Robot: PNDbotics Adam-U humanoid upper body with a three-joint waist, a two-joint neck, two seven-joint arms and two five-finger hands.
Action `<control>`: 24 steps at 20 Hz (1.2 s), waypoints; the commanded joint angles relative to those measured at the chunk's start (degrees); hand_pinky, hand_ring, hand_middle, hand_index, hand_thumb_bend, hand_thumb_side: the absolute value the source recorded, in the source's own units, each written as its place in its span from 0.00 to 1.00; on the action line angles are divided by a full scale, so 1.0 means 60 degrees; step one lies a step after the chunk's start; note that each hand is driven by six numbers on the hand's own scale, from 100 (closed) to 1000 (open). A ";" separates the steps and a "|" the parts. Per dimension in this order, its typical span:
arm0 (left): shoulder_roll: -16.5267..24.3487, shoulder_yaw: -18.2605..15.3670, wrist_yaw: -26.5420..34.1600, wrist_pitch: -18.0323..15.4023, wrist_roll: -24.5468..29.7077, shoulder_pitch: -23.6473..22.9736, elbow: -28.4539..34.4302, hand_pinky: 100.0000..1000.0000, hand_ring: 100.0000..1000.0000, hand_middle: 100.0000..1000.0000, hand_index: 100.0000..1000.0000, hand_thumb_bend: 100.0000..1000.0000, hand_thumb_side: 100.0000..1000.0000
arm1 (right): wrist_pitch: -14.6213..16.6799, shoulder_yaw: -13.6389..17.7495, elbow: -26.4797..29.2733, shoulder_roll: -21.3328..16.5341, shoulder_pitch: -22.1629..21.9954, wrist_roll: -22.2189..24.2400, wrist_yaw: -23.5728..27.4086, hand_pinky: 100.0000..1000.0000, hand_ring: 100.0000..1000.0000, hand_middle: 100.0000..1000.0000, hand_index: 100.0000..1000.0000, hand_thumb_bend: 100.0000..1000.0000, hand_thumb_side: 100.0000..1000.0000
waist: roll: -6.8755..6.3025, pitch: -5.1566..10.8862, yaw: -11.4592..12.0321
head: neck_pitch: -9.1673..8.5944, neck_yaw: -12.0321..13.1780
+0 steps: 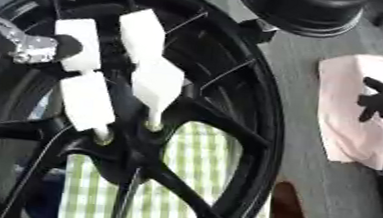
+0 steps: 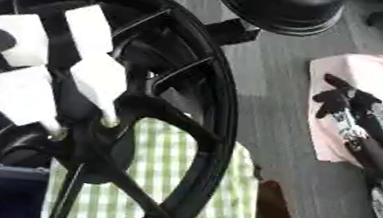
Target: Pull the pin out of the wheel hub.
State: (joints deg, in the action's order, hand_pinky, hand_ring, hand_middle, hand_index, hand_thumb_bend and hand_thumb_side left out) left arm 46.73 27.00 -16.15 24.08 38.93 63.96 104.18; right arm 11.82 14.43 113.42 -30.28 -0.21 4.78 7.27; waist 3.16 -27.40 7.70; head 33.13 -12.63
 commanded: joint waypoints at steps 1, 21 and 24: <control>0.0071 -0.0065 0.0262 0.0000 0.0077 0.0134 -0.0039 0.85 0.79 0.81 0.87 0.35 0.62 | -0.0040 0.0041 0.0195 -0.0069 0.0032 0.0000 -0.0099 0.90 0.99 0.36 0.59 0.00 0.67 | -0.0015 0.0146 -0.0028 | -0.0157 0.0058; -0.0288 0.0186 0.0043 -0.0217 0.0055 0.0165 -0.0633 0.73 0.59 0.52 0.69 0.13 0.33 | -0.0166 0.0030 0.0195 0.0070 0.0102 -0.0017 -0.0020 0.90 0.99 0.35 0.58 0.00 0.68 | -0.0032 0.0071 -0.0130 | -0.0197 0.0169; -0.0304 0.0147 0.0191 -0.0134 -0.0235 0.0184 -0.0570 0.70 0.52 0.42 0.58 0.01 0.27 | -0.0206 0.0044 0.0195 0.0087 0.0061 -0.0032 0.0020 0.90 0.99 0.35 0.58 0.00 0.68 | -0.0033 0.0121 -0.0118 | -0.0166 0.0168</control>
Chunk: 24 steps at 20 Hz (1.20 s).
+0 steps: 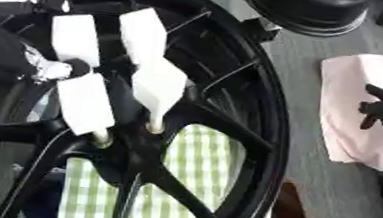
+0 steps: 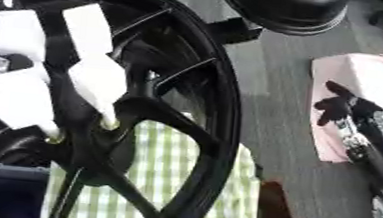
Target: Pull the pin out of the wheel hub.
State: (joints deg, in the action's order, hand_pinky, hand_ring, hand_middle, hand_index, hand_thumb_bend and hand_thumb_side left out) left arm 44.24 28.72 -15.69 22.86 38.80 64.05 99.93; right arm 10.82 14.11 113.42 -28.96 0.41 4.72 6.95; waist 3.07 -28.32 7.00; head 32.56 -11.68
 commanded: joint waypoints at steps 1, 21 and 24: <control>0.0108 -0.0151 0.0195 0.0109 -0.0351 0.0179 0.0168 0.70 0.52 0.42 0.58 0.01 0.27 | -0.0049 0.0100 0.0195 -0.0131 -0.0053 -0.0022 0.0083 0.90 0.99 0.35 0.58 0.00 0.68 | -0.0021 0.0291 0.0005 | -0.0062 0.0008; 0.0958 -0.1446 0.2986 0.1860 -0.3042 0.0379 0.1198 0.62 0.34 0.14 0.28 0.08 0.02 | 0.0015 0.0230 0.0195 -0.0284 -0.0507 -0.0136 0.0346 0.90 0.99 0.35 0.58 0.00 0.66 | 0.0084 0.1008 0.0513 | 0.0556 -0.0109; 0.1318 -0.1894 0.3552 0.1898 -0.3501 0.0257 0.1439 0.62 0.33 0.13 0.27 0.07 0.02 | 0.0038 0.0235 0.0195 -0.0295 -0.0557 -0.0155 0.0369 0.90 0.99 0.35 0.58 0.00 0.66 | 0.0135 0.1083 0.0601 | 0.0636 -0.0258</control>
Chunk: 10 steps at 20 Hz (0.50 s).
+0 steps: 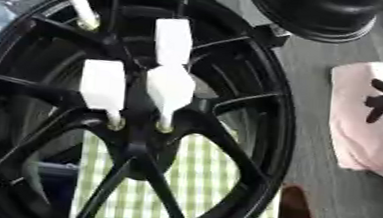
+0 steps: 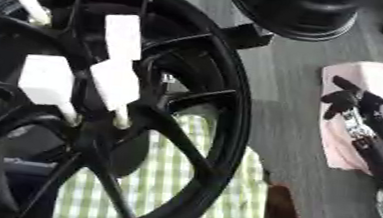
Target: Pull the pin out of the wheel hub.
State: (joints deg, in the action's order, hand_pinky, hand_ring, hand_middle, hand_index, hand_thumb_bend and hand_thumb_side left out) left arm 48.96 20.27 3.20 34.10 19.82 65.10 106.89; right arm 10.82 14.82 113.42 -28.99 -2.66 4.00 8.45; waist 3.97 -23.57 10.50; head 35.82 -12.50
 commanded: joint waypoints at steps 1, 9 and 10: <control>0.0770 -0.0737 0.0603 0.0001 -0.0543 -0.0055 0.0360 0.62 0.33 0.13 0.27 0.06 0.02 | 0.0064 0.0128 0.0195 -0.0295 -0.0096 -0.0042 0.0110 0.90 0.98 0.35 0.58 0.00 0.66 | -0.0004 0.0322 0.0065 | 0.0153 -0.0193; 0.3059 -0.3231 0.2048 -0.0584 -0.2974 -0.3219 0.0216 0.62 0.34 0.14 0.28 0.04 0.03 | 0.0300 0.0378 0.0195 -0.0236 -0.0448 -0.0392 -0.0065 0.90 0.98 0.35 0.58 0.00 0.65 | 0.0104 0.0423 0.0565 | 0.0389 -0.0880; 0.3231 -0.3525 0.2175 -0.0703 -0.3291 -0.3779 0.0220 0.62 0.34 0.14 0.29 0.03 0.03 | 0.0330 0.0404 0.0195 -0.0220 -0.0466 -0.0442 -0.0075 0.90 0.98 0.35 0.58 0.00 0.65 | 0.0134 0.0424 0.0623 | 0.0421 -0.0965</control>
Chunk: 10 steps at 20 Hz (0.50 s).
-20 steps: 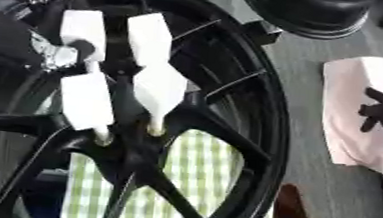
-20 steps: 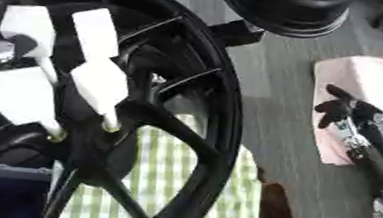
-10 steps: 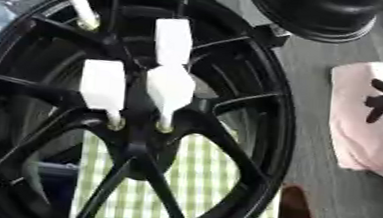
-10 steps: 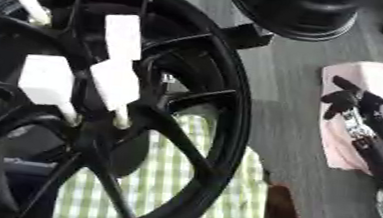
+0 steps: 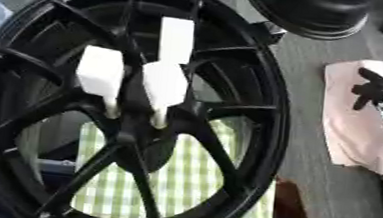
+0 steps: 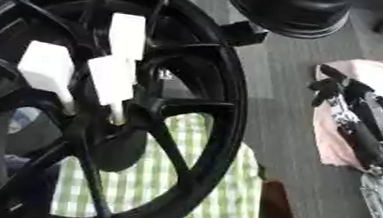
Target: Pull the pin out of the wheel hub.
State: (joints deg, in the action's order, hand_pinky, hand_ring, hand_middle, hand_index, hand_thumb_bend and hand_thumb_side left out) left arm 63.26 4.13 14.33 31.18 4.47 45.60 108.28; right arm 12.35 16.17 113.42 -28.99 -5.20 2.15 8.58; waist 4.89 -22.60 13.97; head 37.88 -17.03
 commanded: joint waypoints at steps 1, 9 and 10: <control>0.0983 -0.1120 0.0389 -0.0287 -0.1053 -0.1127 -0.0056 0.62 0.34 0.15 0.29 0.03 0.04 | 0.0097 0.0206 0.0195 -0.0190 -0.0064 -0.0180 -0.0108 0.90 0.98 0.35 0.58 0.00 0.65 | 0.0020 0.0263 0.0112 | 0.0116 -0.0330; 0.0189 -0.2331 0.0384 -0.1077 -0.3310 -0.4594 0.0402 0.65 0.38 0.26 0.43 0.00 0.26 | 0.0197 0.0361 0.0195 0.0023 0.0000 -0.0464 -0.0093 0.90 0.98 0.35 0.58 0.00 0.65 | 0.0226 0.0192 0.0421 | 0.0115 -0.0845; -0.0030 -0.2321 0.0262 -0.1122 -0.3496 -0.4922 0.0624 0.65 0.38 0.26 0.43 0.00 0.26 | 0.0188 0.0359 0.0195 0.0043 0.0029 -0.0467 -0.0077 0.90 0.98 0.35 0.58 0.00 0.65 | 0.0246 0.0180 0.0421 | 0.0112 -0.0854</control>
State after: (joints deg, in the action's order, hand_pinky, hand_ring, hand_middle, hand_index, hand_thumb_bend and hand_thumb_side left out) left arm 62.75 -8.27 16.69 25.02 -14.69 15.90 110.29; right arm 13.42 17.60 113.42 -27.96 -5.13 -0.28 8.11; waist 6.79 -22.58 16.49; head 38.70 -21.82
